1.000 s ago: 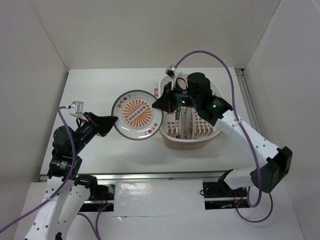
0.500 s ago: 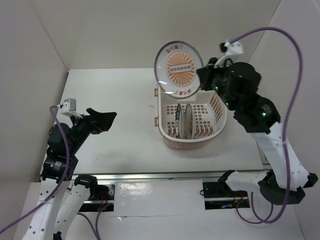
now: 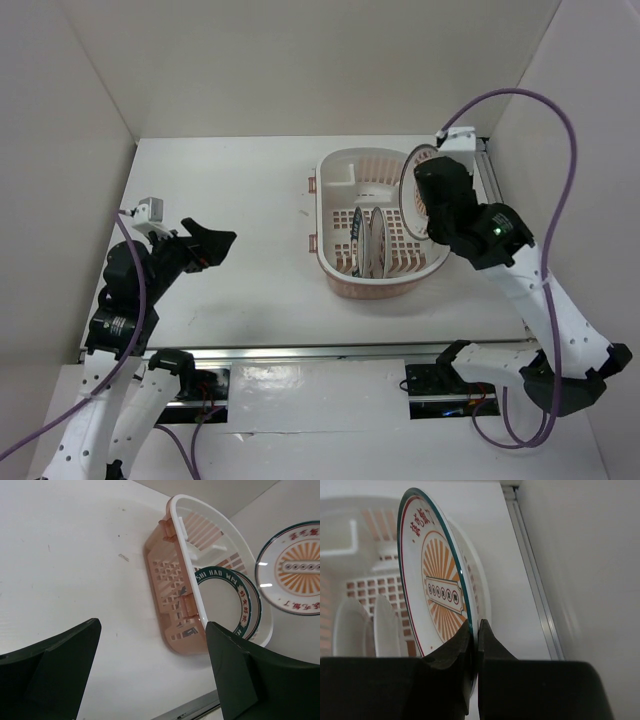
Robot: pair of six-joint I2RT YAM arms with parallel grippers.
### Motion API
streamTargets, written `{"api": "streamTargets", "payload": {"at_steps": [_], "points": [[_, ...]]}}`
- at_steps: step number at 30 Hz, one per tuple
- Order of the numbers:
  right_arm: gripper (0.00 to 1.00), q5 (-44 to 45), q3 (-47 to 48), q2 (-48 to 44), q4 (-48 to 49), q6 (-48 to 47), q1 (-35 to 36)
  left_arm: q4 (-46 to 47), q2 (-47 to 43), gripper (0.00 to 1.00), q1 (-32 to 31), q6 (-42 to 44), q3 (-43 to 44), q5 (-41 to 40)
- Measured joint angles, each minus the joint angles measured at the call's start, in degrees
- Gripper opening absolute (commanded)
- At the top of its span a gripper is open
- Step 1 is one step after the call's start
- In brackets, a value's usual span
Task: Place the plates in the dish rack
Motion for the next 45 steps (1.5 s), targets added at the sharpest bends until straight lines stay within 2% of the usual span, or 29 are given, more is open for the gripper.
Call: {"api": "streamTargets", "payload": {"at_steps": [17,45], "points": [[0.0,1.0,-13.7,1.9,-1.1,7.1,0.0,-0.9,-0.2,1.0,-1.1,0.1,0.0,0.0],[0.0,-2.2,-23.3,2.8,3.4,8.9,0.0,-1.6,-0.8,1.0,-1.1,0.1,0.0,-1.1]]}}
